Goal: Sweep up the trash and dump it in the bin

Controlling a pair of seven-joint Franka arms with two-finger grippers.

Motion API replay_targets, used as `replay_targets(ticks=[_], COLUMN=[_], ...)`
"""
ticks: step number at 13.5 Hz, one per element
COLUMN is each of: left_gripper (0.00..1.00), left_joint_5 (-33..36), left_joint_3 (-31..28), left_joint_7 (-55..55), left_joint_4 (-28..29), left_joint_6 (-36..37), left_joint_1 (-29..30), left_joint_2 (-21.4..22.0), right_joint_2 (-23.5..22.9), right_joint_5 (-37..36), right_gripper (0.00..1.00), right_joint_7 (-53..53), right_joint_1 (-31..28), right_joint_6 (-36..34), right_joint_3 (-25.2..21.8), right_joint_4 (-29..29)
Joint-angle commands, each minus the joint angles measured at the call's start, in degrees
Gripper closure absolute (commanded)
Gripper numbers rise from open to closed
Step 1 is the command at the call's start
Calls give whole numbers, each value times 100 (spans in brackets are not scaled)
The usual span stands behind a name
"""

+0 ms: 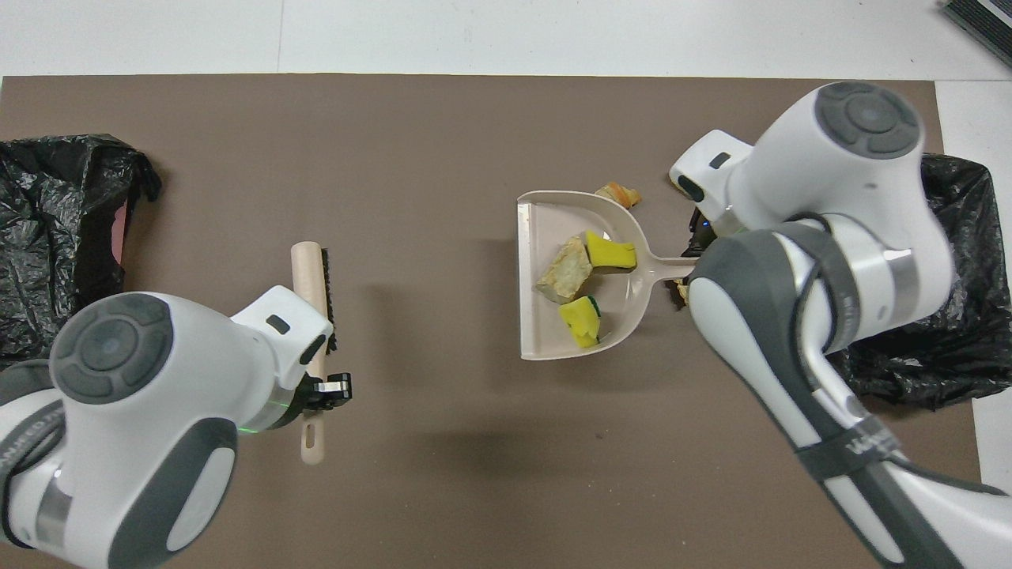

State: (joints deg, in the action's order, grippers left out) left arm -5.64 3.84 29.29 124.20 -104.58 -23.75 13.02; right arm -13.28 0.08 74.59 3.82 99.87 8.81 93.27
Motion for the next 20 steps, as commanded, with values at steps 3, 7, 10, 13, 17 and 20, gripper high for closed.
replay_targets(ticks=[3, 7, 10, 13, 17, 20], left_gripper=[100, 100, 100, 100, 100, 100], left_joint_5=[28, 28, -129, -183, -385, -385], left_joint_3=[-7, -7, 2, -7, -7, -7], left_joint_7=[778, 1472, 1553, 1545, 1676, 1729], left_joint_4=[394, 1017, 1396, 1466, 1843, 1949], left_joint_6=[-572, -1476, -2056, -2180, -2504, -2673], left_joint_1=[-1156, -1965, -2222, -2336, -2582, -2600], left_joint_2=[-44, -265, -274, -292, -230, -239], right_joint_2=[71, 194, 317, 326, 344, 414], right_joint_5=[150, 36, 1, -664, -1947, -2792], right_gripper=[100, 100, 100, 100, 100, 100], right_joint_7=[1371, 2381, 3199, 3835, 3100, 2028], right_joint_1=[-1074, -1909, -2227, -2272, -2158, -1842], right_joint_6=[-583, -715, -479, 101, 700, 718], right_joint_3=[42, -151, -844, -1486, -1532, -1532], right_joint_4=[-415, -441, -389, -380, -187, -2])
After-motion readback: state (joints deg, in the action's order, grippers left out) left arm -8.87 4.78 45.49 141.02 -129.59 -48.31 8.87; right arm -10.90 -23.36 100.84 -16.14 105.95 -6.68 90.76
